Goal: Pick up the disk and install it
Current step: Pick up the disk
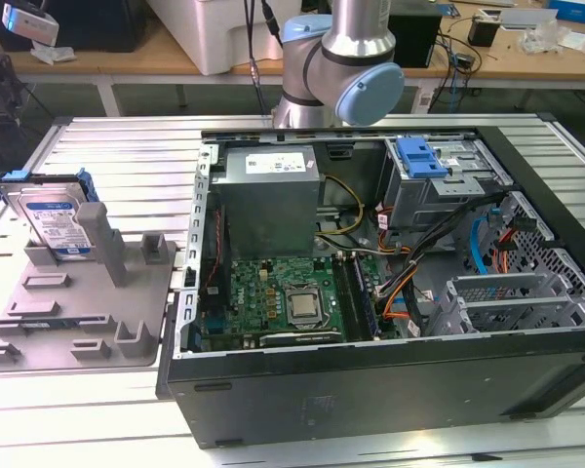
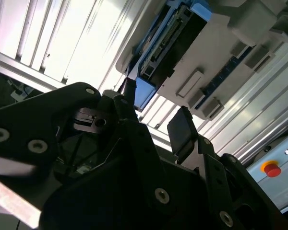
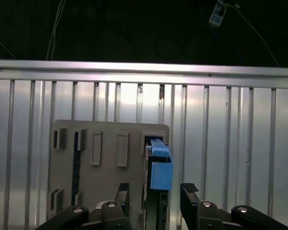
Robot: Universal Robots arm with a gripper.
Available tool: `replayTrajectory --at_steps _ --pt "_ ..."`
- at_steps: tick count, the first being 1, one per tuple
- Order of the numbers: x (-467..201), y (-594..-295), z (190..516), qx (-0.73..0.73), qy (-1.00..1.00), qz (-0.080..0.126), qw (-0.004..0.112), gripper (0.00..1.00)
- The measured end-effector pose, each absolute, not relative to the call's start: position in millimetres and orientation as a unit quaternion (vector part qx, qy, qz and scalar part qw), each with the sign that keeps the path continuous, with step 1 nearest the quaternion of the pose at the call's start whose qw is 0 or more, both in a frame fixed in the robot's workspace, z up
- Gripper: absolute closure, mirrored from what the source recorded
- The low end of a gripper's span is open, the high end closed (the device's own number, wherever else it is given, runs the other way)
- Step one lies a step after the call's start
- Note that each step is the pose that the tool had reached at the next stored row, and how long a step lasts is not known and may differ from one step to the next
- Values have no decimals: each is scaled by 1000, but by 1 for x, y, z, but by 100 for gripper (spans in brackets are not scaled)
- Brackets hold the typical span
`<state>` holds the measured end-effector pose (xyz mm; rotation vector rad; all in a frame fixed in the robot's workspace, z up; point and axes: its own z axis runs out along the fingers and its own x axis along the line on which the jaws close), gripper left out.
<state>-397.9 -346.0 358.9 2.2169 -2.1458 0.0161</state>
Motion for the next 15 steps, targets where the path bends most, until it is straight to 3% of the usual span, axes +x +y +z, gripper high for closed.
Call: replayTrajectory --at_steps 15 --pt "-399 -343 348 718 -696 5 28 46"
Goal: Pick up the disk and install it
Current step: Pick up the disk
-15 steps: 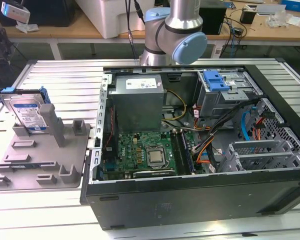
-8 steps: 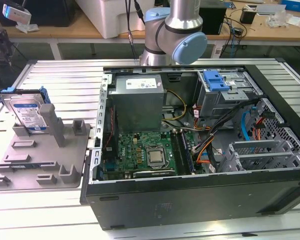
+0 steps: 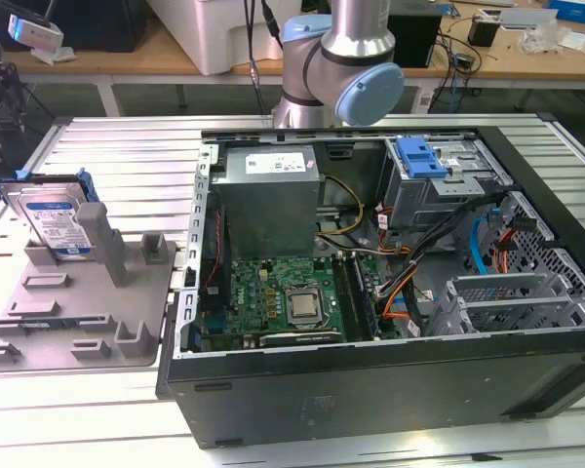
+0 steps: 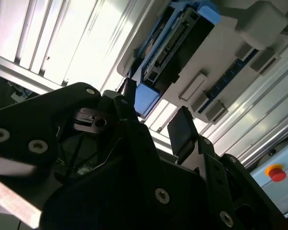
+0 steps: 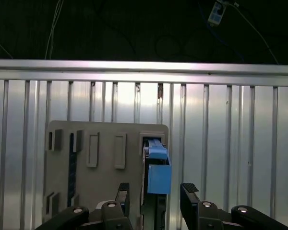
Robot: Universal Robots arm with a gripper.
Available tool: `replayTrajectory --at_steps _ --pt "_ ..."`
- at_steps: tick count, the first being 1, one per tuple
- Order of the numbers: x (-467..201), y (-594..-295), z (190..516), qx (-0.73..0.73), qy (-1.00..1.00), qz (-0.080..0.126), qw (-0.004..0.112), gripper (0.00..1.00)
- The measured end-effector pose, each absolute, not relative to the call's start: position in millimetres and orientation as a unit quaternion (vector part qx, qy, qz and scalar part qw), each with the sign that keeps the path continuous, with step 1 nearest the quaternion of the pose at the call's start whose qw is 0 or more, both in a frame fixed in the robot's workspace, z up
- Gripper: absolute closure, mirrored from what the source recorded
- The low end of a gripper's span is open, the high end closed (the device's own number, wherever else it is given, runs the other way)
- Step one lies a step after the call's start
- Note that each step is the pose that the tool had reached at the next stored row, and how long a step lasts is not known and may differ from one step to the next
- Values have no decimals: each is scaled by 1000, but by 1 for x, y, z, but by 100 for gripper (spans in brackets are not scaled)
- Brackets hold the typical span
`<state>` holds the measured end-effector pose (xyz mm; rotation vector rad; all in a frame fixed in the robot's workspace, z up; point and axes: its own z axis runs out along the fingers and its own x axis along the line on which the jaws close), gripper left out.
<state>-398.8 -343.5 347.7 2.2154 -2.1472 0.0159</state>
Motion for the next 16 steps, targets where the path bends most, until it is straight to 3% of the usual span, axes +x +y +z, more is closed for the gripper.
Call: replayTrajectory --at_steps 16 --pt "-403 -343 333 718 -696 5 28 46"
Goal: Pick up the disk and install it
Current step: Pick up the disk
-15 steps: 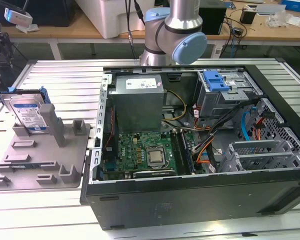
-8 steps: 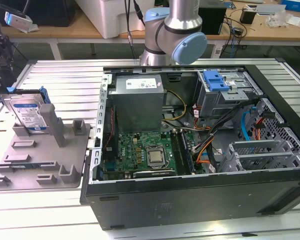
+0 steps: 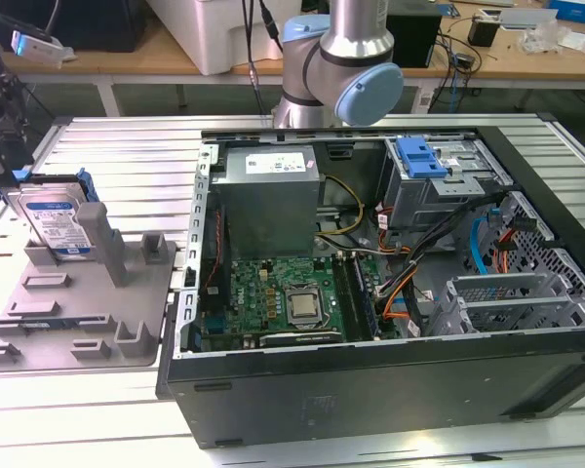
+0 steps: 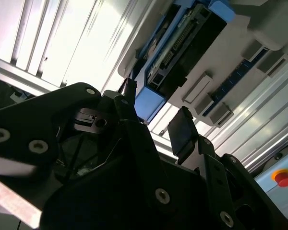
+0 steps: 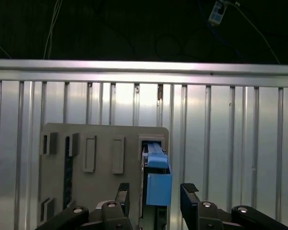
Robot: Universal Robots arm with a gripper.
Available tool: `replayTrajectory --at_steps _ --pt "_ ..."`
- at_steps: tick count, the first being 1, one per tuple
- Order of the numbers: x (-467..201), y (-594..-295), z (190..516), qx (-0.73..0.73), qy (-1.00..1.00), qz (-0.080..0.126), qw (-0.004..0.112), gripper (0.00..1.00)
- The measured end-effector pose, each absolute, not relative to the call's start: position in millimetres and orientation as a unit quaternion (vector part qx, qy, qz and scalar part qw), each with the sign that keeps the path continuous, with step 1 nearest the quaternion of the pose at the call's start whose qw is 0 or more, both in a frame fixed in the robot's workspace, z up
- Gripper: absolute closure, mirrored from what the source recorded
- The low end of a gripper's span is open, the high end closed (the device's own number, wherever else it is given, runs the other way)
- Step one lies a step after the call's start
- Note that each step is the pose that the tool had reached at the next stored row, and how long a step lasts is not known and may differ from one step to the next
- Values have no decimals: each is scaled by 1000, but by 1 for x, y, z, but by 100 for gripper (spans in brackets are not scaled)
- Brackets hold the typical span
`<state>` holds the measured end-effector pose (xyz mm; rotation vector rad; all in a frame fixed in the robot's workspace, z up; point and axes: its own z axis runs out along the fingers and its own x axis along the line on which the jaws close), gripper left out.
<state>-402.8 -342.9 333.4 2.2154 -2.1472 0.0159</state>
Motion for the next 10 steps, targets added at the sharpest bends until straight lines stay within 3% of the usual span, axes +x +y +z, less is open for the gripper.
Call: replayTrajectory --at_steps 10 --pt "-403 -342 326 718 -696 5 28 46"
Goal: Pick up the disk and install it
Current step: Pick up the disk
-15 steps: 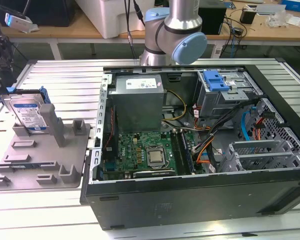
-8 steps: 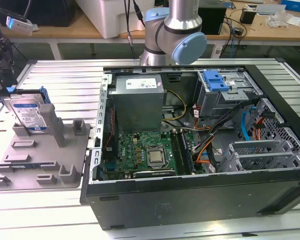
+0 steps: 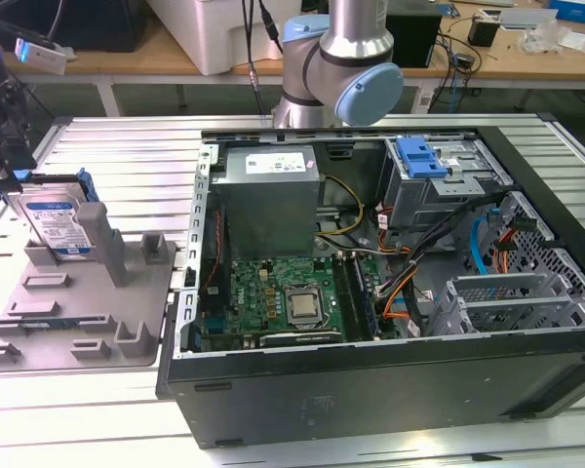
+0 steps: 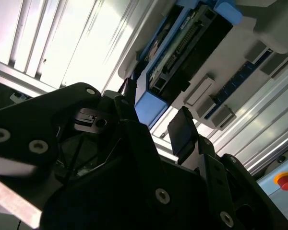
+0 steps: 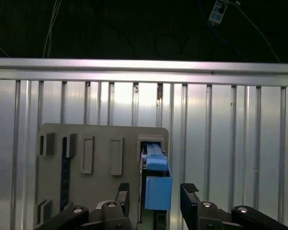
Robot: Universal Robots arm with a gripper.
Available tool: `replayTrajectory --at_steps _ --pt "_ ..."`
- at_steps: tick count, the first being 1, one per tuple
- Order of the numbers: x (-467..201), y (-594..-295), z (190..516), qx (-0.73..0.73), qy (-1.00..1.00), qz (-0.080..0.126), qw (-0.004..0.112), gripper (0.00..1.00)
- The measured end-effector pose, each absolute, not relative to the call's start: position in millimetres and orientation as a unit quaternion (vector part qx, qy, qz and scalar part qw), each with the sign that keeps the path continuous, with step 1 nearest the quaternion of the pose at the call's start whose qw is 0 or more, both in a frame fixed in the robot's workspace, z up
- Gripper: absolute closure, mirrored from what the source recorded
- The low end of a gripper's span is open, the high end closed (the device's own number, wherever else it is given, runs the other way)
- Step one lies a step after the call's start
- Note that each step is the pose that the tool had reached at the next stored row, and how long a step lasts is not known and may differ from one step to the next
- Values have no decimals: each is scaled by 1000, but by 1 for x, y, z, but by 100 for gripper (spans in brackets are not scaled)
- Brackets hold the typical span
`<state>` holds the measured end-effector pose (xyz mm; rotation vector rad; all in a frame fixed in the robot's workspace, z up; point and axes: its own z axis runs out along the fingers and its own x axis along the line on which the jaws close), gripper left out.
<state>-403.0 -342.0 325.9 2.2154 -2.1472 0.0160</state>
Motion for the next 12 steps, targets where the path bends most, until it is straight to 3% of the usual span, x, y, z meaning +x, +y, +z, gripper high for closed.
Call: replayTrajectory --at_steps 12 --pt "-403 -342 317 718 -696 5 28 47"
